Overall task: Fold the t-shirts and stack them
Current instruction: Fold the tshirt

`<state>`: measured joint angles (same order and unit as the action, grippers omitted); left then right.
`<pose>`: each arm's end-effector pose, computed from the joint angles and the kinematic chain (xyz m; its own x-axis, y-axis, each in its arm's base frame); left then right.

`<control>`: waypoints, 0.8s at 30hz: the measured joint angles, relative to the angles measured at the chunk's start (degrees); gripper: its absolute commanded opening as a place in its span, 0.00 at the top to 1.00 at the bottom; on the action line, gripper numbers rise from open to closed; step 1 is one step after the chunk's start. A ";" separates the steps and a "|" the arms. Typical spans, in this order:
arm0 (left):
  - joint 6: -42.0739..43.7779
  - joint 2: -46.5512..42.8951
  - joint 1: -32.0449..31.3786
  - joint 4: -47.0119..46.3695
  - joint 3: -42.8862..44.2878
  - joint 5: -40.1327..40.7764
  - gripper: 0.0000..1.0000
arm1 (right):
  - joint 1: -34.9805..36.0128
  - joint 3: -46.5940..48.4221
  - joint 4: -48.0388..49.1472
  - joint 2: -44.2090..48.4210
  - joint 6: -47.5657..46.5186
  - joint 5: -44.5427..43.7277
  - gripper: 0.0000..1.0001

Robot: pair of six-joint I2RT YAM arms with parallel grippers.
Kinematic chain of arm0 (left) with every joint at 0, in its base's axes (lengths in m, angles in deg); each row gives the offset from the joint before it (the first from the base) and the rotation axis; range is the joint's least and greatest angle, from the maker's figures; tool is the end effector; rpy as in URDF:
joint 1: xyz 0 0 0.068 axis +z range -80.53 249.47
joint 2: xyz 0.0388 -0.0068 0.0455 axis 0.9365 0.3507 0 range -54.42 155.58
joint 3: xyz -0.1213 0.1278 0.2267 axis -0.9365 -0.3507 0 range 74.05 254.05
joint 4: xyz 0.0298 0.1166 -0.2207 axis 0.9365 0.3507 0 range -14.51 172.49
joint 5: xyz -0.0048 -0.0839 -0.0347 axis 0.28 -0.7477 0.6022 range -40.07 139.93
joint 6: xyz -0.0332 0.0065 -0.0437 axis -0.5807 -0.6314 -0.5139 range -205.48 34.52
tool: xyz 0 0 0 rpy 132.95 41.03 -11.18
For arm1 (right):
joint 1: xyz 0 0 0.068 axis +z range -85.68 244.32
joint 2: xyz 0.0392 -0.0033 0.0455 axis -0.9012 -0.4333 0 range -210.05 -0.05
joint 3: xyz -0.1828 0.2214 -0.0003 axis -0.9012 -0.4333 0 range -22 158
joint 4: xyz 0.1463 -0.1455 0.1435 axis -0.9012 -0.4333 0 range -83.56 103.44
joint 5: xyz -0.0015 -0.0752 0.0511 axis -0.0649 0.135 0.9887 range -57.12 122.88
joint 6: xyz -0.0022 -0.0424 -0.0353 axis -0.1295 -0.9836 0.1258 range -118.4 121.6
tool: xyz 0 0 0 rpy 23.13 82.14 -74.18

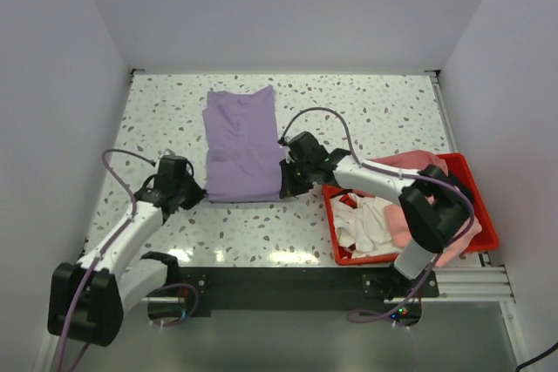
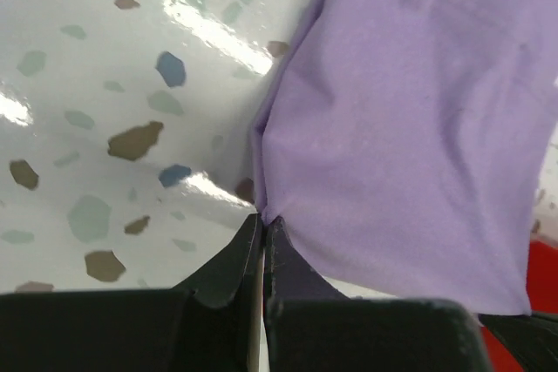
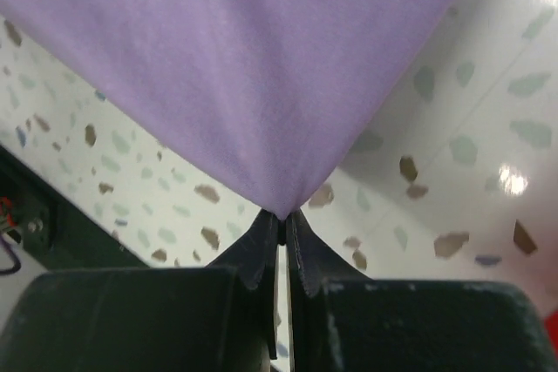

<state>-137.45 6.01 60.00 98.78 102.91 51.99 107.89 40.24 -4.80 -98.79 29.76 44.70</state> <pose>0.1754 -0.0279 0.1932 -0.6104 -0.6962 -0.3778 -0.5465 0.7154 -0.4354 0.2484 0.2469 0.2075 -0.8804 -0.1999 -0.4301 -0.3911 0.8190 0.4198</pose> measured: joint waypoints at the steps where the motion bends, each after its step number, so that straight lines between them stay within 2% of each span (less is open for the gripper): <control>1: -0.90 -2.23 -1.07 1.09 0.00 0.26 1.00 | 0.07 -1.05 -1.07 2.40 -0.09 0.42 1.00; 4: -3.67 -9.75 -3.54 5.46 0.02 1.36 1.00 | 0.31 -2.93 -4.98 8.72 -0.50 2.73 1.00; 10: -7.54 -20.44 -4.04 15.19 1.16 3.37 1.00 | 0.74 -2.84 -12.76 16.74 -2.71 8.74 1.00; 16: -8.63 -25.11 -4.20 22.82 7.76 5.27 1.00 | 0.79 -0.50 -18.23 20.02 -4.28 18.88 1.00; 24: -8.74 -27.02 -4.22 27.39 13.49 7.08 1.00 | 0.76 -0.44 -18.21 21.49 -4.31 30.01 1.00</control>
<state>-146.19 -21.01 55.78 126.17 116.40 59.08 108.66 39.80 -23.01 -77.31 25.45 74.71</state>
